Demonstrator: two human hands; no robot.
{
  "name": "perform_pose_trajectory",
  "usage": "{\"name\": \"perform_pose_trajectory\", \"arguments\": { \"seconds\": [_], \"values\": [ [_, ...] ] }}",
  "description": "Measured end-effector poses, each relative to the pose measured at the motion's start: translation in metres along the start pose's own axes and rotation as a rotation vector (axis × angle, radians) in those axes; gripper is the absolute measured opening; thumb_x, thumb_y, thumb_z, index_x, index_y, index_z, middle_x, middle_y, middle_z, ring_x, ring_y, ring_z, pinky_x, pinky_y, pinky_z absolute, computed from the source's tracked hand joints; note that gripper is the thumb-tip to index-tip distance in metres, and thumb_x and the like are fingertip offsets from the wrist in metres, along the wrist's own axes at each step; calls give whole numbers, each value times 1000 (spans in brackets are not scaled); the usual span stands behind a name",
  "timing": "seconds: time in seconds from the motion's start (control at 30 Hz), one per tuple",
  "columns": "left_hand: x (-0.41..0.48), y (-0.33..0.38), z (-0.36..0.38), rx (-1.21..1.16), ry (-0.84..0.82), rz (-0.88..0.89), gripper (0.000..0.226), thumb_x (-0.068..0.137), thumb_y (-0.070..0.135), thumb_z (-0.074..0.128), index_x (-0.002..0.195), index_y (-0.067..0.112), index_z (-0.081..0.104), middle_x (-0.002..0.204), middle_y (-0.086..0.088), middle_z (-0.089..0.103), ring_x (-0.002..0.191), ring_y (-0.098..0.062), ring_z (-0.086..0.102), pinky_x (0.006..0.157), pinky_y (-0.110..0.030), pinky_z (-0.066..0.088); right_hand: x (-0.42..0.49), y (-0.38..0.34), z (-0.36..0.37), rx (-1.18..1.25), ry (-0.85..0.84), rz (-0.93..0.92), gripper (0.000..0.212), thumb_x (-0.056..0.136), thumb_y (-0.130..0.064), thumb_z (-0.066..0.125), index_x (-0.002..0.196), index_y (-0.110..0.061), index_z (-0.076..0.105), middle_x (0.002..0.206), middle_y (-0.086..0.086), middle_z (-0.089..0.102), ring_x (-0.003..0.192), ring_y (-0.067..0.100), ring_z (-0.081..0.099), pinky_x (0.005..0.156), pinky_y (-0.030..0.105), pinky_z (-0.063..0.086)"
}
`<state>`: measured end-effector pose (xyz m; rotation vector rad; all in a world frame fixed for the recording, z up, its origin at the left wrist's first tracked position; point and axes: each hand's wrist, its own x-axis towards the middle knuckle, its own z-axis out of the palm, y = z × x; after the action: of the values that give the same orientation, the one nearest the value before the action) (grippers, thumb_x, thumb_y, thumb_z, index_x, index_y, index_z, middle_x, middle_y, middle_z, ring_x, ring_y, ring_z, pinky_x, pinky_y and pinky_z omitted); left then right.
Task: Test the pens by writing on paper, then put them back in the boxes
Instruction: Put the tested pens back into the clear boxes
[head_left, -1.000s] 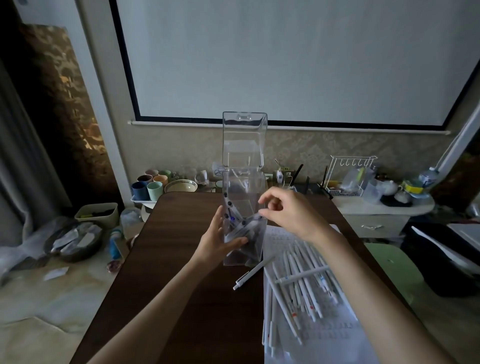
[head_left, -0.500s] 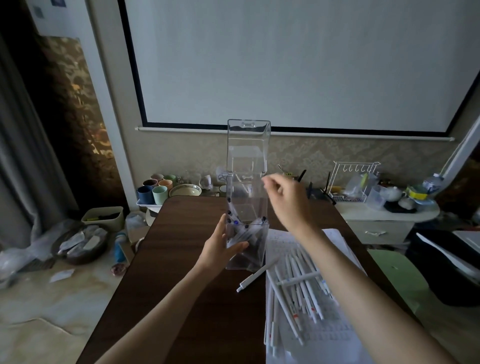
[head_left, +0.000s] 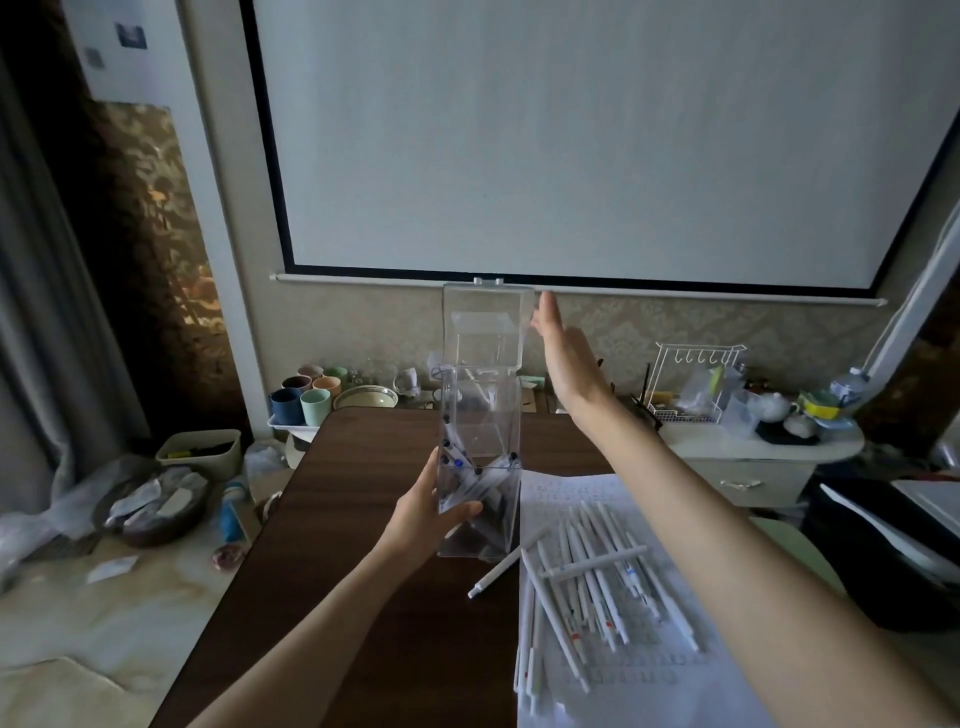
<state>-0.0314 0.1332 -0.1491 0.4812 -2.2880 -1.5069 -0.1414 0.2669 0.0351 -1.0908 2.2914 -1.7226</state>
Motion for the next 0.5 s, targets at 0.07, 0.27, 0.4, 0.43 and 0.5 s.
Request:
{"name": "perform_pose_trajectory", "arguments": {
  "seconds": [0.07, 0.27, 0.4, 0.43, 0.5],
  "values": [
    [0, 1, 1, 41, 4, 3, 85, 76, 27, 76, 145, 23, 27, 127, 4, 58, 114, -10, 56, 86, -19, 48, -20, 14, 1, -25, 28, -179, 67, 100, -49, 21, 102, 3, 63, 85, 29, 63, 82, 37, 61, 74, 40, 44],
    [-3, 5, -2, 81, 43, -5, 84, 73, 35, 77, 142, 20, 32, 126, -3, 58, 114, -19, 56, 95, -38, 48, -73, 56, 13, -384, 49, -287, 78, 87, -63, 36, 142, -7, 39, 135, 7, 52, 127, 16, 39, 108, 22, 26],
    [-5, 9, 2, 53, 60, 28, 69, 78, 17, 75, 137, 19, 40, 111, 6, 62, 98, -6, 60, 75, -10, 47, -95, 74, 18, -376, -46, -231, 79, 86, -63, 47, 142, -8, 38, 140, 6, 47, 132, 17, 35, 111, 28, 26],
    [-6, 11, 3, 49, 62, 35, 67, 78, 16, 74, 135, 19, 41, 106, 8, 62, 93, -2, 60, 73, -7, 46, -97, 79, 19, -342, -72, -189, 77, 87, -58, 49, 146, -11, 31, 145, 3, 42, 135, 16, 32, 112, 29, 26],
    [-9, 14, 2, 37, 70, 41, 65, 78, 15, 74, 134, 19, 43, 104, 11, 62, 91, 2, 60, 76, -12, 49, -98, 88, 23, -245, -152, -46, 81, 86, -52, 55, 150, -19, 18, 152, -1, 31, 139, 15, 28, 112, 31, 26]
  ]
}}
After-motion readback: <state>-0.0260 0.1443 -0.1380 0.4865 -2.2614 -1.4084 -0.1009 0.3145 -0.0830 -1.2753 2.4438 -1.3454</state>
